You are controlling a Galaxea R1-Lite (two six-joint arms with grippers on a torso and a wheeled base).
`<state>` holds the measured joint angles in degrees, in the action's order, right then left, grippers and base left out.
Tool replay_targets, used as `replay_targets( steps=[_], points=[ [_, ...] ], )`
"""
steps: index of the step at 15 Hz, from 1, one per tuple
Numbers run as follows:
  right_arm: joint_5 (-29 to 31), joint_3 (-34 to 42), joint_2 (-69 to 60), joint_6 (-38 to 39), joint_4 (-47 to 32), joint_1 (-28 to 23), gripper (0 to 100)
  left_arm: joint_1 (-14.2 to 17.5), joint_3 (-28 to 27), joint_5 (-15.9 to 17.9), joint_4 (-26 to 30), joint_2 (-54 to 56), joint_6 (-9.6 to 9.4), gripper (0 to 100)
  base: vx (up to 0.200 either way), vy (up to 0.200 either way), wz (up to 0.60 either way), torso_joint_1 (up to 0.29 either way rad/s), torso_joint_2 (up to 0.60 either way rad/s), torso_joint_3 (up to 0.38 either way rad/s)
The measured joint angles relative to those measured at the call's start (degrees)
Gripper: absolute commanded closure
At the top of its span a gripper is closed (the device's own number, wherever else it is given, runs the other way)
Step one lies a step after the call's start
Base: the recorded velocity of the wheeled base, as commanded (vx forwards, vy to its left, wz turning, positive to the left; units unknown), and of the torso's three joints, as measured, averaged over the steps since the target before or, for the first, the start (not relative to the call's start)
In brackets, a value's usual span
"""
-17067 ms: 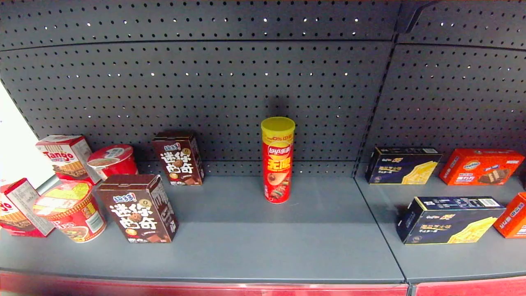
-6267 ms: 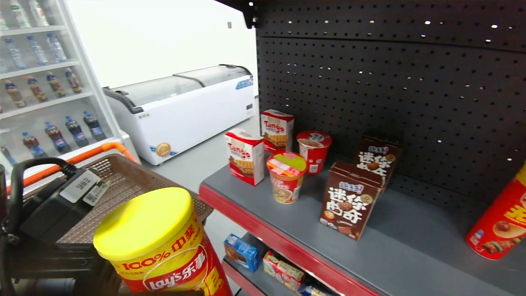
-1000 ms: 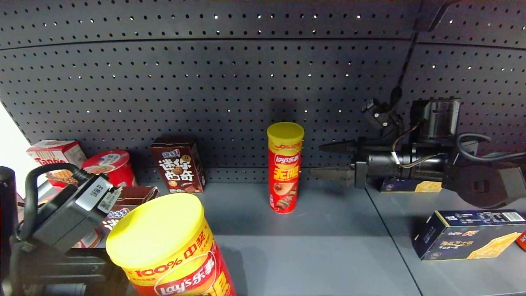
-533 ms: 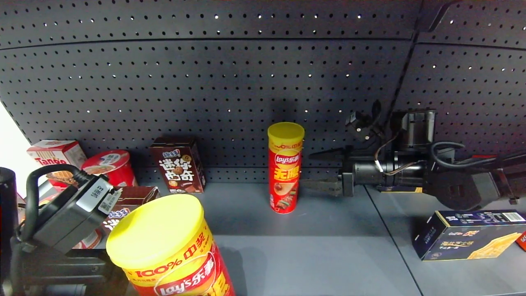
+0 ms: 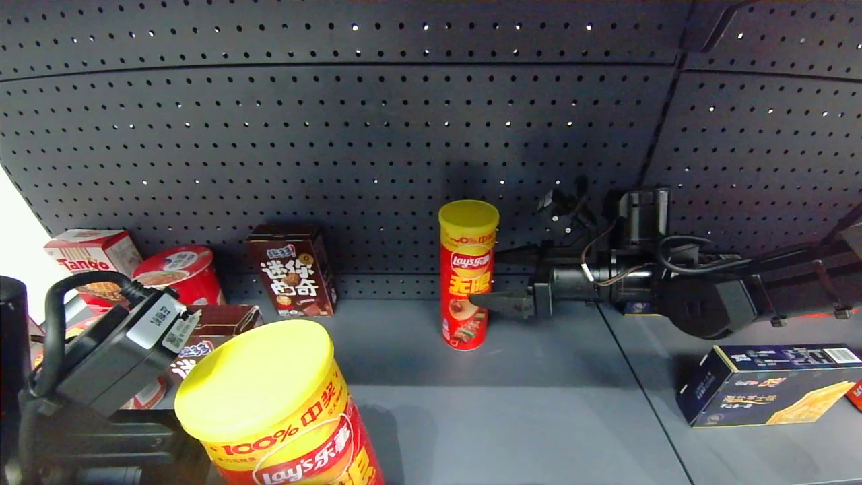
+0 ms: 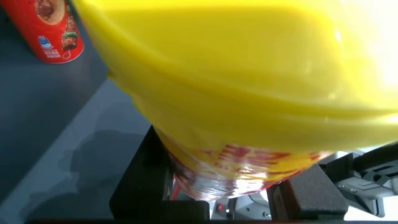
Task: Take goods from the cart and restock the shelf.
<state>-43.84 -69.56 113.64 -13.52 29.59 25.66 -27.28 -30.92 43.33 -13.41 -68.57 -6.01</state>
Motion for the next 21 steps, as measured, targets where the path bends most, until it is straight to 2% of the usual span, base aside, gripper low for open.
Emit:
replay_targets(
  steps=[16,17,21],
  points=[
    [0.0,-3.2,8.4,0.1,3.2,2.3,0,0.2,0.5,0.0,0.0,-0.2,0.02,100,0.0,0.0,0.0,0.0,0.0,0.0],
    [-0.3,-3.8,8.9,0.0,3.3,2.5,100,0.2,0.5,0.0,0.0,-0.2,0.02,100,0.0,0.0,0.0,0.0,0.0,0.0],
    [-0.4,-4.8,9.9,0.1,3.5,3.6,100,0.3,1.6,0.0,0.0,-0.1,0.02,100,0.0,0.0,0.0,0.0,0.0,0.0]
  ],
)
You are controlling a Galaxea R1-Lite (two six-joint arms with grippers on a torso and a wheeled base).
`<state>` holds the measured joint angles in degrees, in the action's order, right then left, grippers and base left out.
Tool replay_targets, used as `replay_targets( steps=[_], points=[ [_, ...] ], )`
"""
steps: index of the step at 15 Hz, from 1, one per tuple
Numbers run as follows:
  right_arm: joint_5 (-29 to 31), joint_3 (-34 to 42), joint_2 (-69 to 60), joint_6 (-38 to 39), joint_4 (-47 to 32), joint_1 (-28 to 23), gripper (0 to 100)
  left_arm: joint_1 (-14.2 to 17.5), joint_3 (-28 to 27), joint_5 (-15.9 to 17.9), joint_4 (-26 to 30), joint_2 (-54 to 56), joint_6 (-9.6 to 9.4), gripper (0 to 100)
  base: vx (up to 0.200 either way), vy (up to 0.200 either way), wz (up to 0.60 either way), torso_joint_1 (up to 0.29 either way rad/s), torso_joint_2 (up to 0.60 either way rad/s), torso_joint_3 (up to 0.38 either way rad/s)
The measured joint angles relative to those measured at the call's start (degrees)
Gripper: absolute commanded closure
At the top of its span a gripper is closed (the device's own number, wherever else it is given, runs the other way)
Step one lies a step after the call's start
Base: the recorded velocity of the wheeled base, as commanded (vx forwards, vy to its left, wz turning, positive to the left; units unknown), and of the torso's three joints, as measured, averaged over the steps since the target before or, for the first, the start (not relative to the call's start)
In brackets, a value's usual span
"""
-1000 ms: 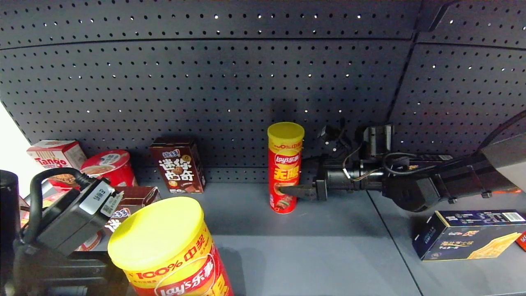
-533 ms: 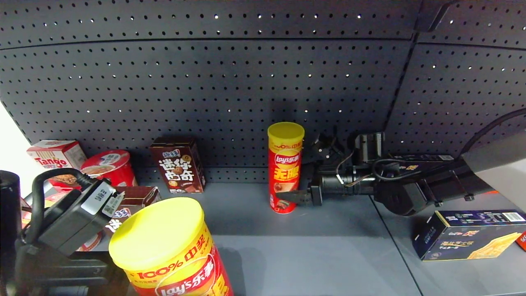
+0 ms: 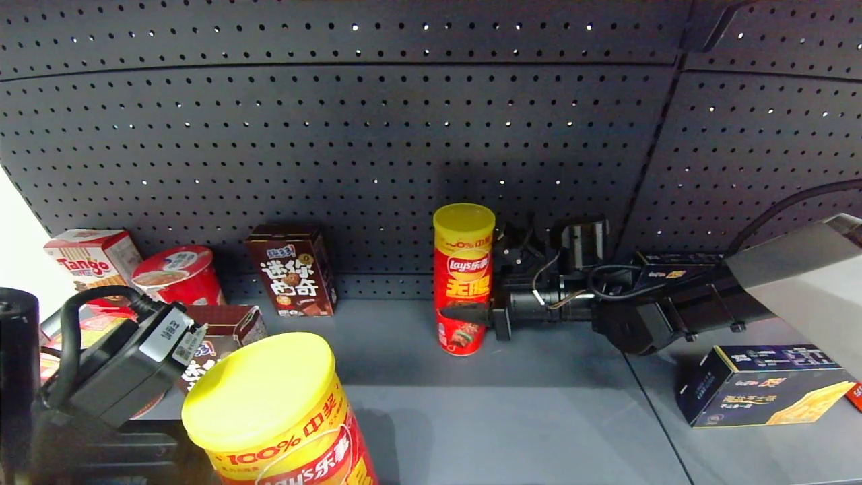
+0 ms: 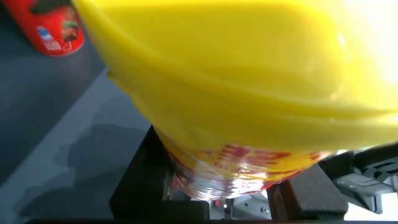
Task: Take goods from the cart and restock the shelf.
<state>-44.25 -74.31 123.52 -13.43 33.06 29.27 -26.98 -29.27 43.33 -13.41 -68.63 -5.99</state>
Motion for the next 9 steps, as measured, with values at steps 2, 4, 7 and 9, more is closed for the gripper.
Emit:
replay_targets(
  steps=[2,4,7,9],
  points=[
    [0.0,0.4,-0.2,0.0,0.0,0.1,100,0.0,0.5,0.0,-0.1,0.0,0.0,100,0.0,0.0,0.0,0.0,0.0,0.0],
    [0.4,1.6,-1.2,0.0,0.0,0.1,100,0.0,0.6,0.0,-0.1,0.1,0.0,100,0.0,0.0,0.0,0.0,0.0,0.0],
    [2.5,4.9,-3.8,0.1,-0.2,0.4,100,-0.1,0.4,0.0,-0.1,0.1,0.02,100,0.0,0.0,0.0,0.0,0.0,0.0],
    [3.8,10.4,-8.0,0.2,-0.2,0.9,100,-0.2,0.1,0.0,-0.1,0.1,0.02,100,0.0,0.0,0.0,0.0,0.0,0.0]
  ],
)
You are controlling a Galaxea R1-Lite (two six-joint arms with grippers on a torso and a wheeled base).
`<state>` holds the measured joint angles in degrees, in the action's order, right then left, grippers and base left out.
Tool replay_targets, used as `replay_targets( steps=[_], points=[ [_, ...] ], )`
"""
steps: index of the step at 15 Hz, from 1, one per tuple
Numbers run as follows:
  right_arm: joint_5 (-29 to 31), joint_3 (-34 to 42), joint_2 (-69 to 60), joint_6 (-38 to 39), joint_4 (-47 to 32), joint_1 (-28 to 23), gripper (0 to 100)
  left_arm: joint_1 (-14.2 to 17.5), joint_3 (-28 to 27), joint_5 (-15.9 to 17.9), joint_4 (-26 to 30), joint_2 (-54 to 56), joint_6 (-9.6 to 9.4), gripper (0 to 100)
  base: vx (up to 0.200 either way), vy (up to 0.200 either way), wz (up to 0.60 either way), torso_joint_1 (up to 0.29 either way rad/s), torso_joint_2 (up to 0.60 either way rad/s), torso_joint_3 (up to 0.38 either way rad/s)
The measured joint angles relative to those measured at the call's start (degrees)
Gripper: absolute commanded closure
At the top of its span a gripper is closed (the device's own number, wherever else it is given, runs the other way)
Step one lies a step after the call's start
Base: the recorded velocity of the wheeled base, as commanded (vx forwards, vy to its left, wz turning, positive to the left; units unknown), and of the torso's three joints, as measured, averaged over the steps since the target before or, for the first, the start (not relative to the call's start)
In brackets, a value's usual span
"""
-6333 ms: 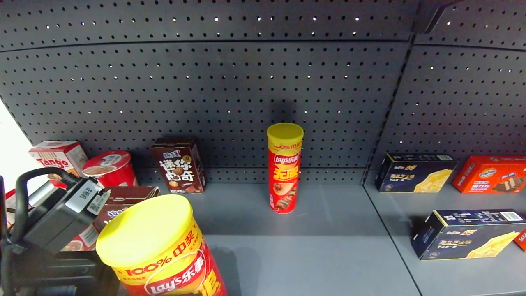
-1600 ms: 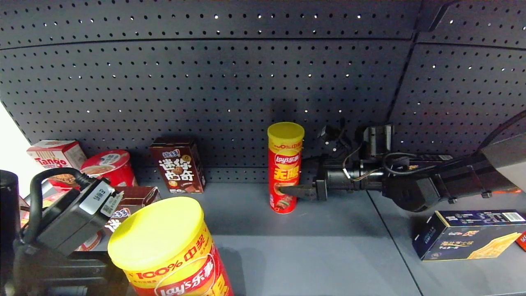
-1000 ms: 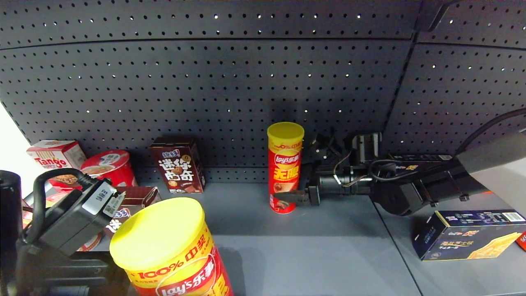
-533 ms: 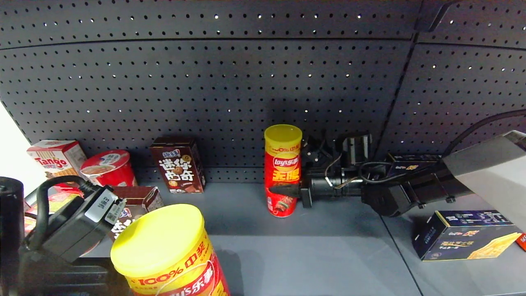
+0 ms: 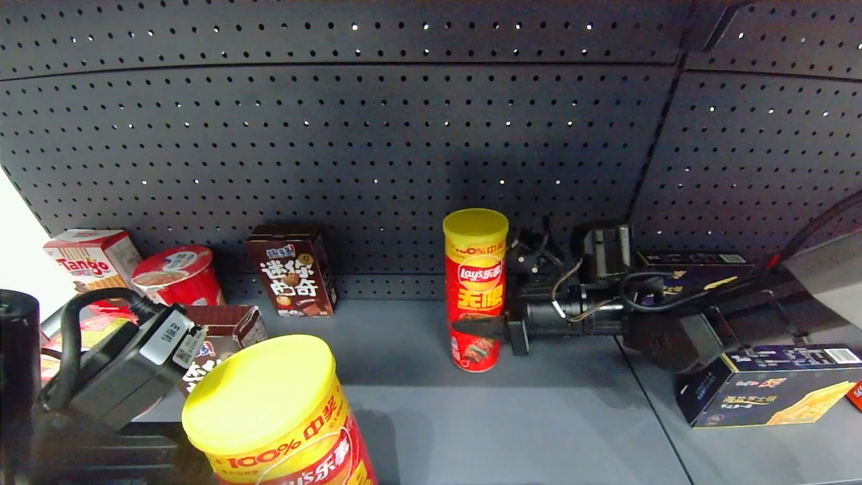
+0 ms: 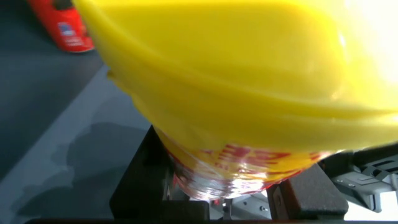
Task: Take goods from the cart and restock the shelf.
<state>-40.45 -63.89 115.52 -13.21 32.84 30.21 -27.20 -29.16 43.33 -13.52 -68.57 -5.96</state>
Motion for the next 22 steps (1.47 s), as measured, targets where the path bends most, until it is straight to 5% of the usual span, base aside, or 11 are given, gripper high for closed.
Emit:
replay_targets(
  steps=[9,22],
  points=[
    [5.1,24.2,-19.2,2.2,6.0,1.8,100,-0.3,-3.3,-0.1,0.1,-0.5,-0.02,100,0.0,0.0,0.0,0.0,0.0,0.0],
    [5.1,39.4,-24.9,3.7,18.8,3.6,100,0.0,-8.6,-0.9,0.1,-6.3,0.06,100,0.0,0.0,0.0,0.0,0.0,0.0]
  ],
)
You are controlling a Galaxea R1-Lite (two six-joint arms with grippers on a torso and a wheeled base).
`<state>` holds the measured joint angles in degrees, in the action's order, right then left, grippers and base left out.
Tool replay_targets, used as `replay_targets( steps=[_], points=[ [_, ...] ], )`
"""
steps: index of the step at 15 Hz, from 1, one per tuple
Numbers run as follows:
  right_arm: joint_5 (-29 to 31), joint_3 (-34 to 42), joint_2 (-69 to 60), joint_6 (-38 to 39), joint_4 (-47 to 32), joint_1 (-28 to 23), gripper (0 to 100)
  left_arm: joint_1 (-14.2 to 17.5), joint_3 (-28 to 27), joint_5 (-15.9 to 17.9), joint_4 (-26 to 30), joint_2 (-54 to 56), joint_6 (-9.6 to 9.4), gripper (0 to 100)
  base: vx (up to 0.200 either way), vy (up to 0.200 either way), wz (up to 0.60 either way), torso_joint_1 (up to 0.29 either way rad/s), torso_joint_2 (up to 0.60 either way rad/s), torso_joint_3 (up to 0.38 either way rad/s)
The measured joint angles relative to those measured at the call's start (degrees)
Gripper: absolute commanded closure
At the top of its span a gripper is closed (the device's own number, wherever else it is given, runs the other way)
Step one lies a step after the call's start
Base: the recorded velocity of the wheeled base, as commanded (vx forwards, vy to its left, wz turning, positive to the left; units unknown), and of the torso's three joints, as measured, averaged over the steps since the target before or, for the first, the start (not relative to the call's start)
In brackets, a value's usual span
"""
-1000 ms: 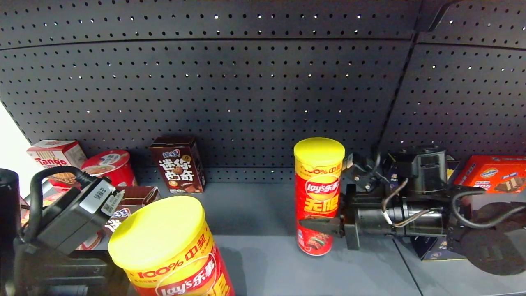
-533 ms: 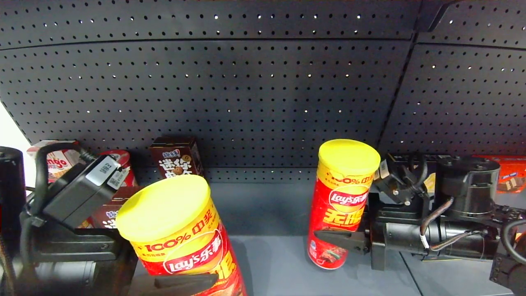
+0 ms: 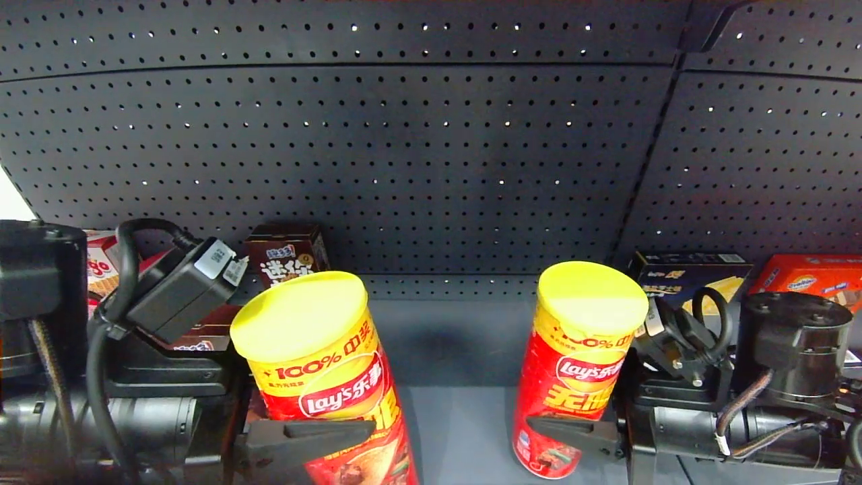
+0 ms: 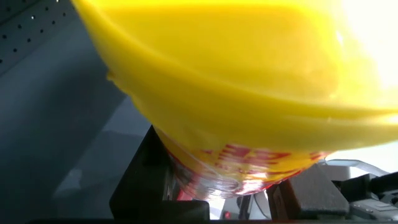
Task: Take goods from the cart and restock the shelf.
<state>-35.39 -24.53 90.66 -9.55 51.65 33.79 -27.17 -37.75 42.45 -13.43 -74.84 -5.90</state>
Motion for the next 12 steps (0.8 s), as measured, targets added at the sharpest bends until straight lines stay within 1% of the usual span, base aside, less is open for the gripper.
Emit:
replay_targets(
  steps=[4,12],
  points=[
    [0.0,0.3,1.8,0.0,2.4,0.5,100,0.0,-0.8,0.0,0.0,-1.2,0.0,100,0.0,0.0,0.0,0.0,0.0,0.0],
    [0.0,-1.5,7.9,0.1,6.2,1.6,100,0.1,-3.1,-0.1,0.0,-3.8,0.0,100,0.0,0.0,0.0,0.0,0.0,0.0]
  ],
)
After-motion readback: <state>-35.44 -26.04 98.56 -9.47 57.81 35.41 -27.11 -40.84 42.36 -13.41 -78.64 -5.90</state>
